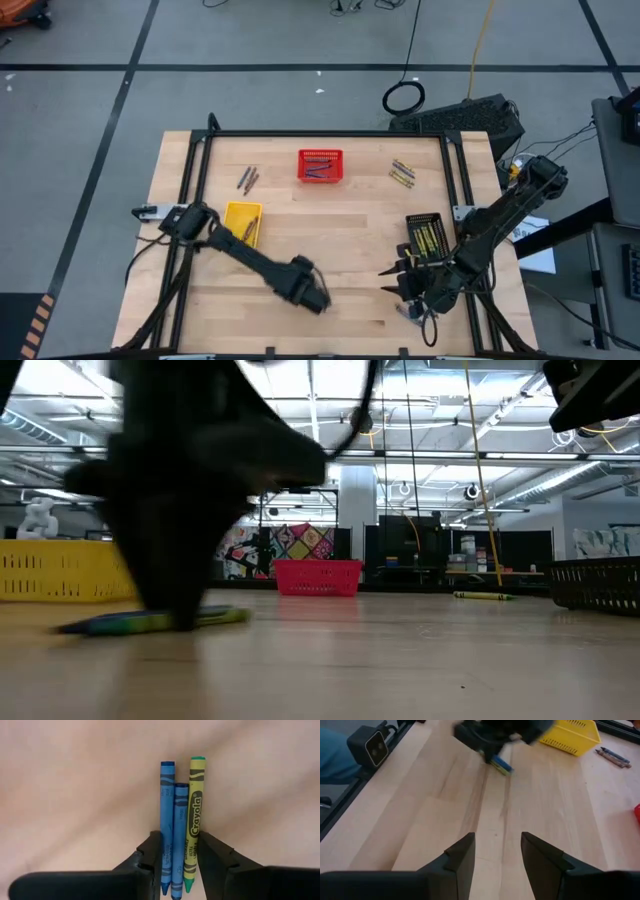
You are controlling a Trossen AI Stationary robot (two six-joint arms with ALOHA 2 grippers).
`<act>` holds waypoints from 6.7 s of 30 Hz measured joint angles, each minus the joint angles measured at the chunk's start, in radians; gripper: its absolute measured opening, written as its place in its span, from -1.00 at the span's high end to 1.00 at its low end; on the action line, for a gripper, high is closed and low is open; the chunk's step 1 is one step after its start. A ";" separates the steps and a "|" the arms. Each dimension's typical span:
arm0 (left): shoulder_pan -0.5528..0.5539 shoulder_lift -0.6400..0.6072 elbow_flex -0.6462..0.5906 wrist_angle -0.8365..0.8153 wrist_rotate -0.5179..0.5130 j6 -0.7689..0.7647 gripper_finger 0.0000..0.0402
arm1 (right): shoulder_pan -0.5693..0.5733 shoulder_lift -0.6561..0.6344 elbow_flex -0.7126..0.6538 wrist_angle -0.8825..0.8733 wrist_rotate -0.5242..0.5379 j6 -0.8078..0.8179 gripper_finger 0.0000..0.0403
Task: Sort crayons
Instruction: Put the blue crayon into the red basket
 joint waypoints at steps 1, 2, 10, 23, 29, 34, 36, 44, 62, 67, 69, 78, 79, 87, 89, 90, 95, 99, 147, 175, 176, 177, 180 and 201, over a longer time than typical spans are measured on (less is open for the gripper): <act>0.022 0.000 0.000 0.001 -0.017 0.025 0.55 | 0.000 0.000 0.000 0.000 0.000 0.000 0.29; 0.045 0.000 0.000 0.002 -0.034 0.052 0.55 | 0.000 0.000 0.000 0.000 0.000 0.000 0.29; 0.238 0.002 -0.001 0.015 -0.122 0.262 0.55 | 0.000 0.000 0.000 0.000 -0.003 0.015 0.29; 0.369 -0.016 -0.005 0.005 -0.195 0.391 0.55 | 0.016 0.000 0.000 -0.007 -0.007 0.064 0.29; 0.354 -0.034 -0.004 0.005 -0.184 0.414 0.55 | 0.025 0.000 0.000 0.000 -0.006 0.063 0.29; 0.353 -0.058 -0.002 -0.014 -0.184 0.422 0.55 | 0.025 0.000 0.000 0.005 -0.005 0.064 0.29; 0.351 -0.069 -0.002 -0.014 -0.181 0.432 0.55 | 0.025 0.000 0.000 0.005 -0.005 0.064 0.29; 0.338 -0.162 -0.002 -0.029 -0.218 0.467 0.24 | 0.025 0.000 0.000 0.008 -0.004 0.064 0.29; -0.026 -0.269 -0.324 0.300 -0.603 0.193 0.05 | -0.029 0.113 0.000 -0.014 -0.018 0.228 0.29; -0.040 -0.269 -0.451 0.701 -0.693 0.363 0.19 | -0.050 0.065 0.035 -0.088 -0.180 0.367 0.29; -0.040 -0.269 -0.467 0.824 -0.742 0.479 0.23 | -0.057 0.062 0.088 -0.202 -0.210 0.432 0.29; -0.085 -0.269 -0.376 1.091 -0.799 1.103 0.34 | -0.046 0.069 0.334 -0.663 -0.351 0.771 0.29; -0.098 -0.270 -0.364 1.092 -0.824 1.134 0.34 | -0.040 0.069 0.336 -0.673 -0.370 0.806 0.29; -0.257 -0.270 -0.357 1.021 -1.175 1.193 0.34 | 0.046 0.070 0.292 -0.678 -0.455 1.020 0.29; -0.292 -0.270 -0.357 1.005 -1.217 1.194 0.34 | 0.059 0.070 0.282 -0.667 -0.453 1.046 0.29; -0.306 -0.270 -0.357 0.995 -1.237 1.207 0.34 | 0.065 0.070 0.275 -0.655 -0.450 1.052 0.29; -0.348 -0.270 -0.357 0.983 -1.354 1.161 0.34 | 0.058 0.070 0.239 -0.575 -0.306 0.968 0.29; -0.356 -0.274 -0.357 0.954 -1.337 1.103 0.34 | -0.018 0.068 0.238 -0.585 -0.189 0.854 0.29; 0.401 -0.434 -0.659 0.528 -0.306 0.514 0.35 | -0.718 0.292 0.238 -0.402 -0.352 0.057 1.00; -0.001 -0.745 -0.661 0.559 -0.603 0.579 0.34 | -0.681 0.544 0.152 0.539 -0.248 -0.134 0.63; -0.025 -0.742 -0.661 0.561 -0.632 0.562 0.34 | -0.695 0.569 0.167 0.535 -0.247 -0.136 0.56; -0.043 -0.735 -0.660 0.567 -0.656 0.542 0.34 | -0.708 0.590 0.184 0.533 -0.237 -0.136 0.48; -0.091 -0.727 -0.664 0.557 -0.698 0.499 0.34 | -0.733 0.644 0.224 0.519 -0.159 -0.120 0.29; -0.162 -0.729 -0.678 0.568 -0.850 0.431 0.34 | -0.852 0.722 0.255 0.502 -0.266 -0.098 0.41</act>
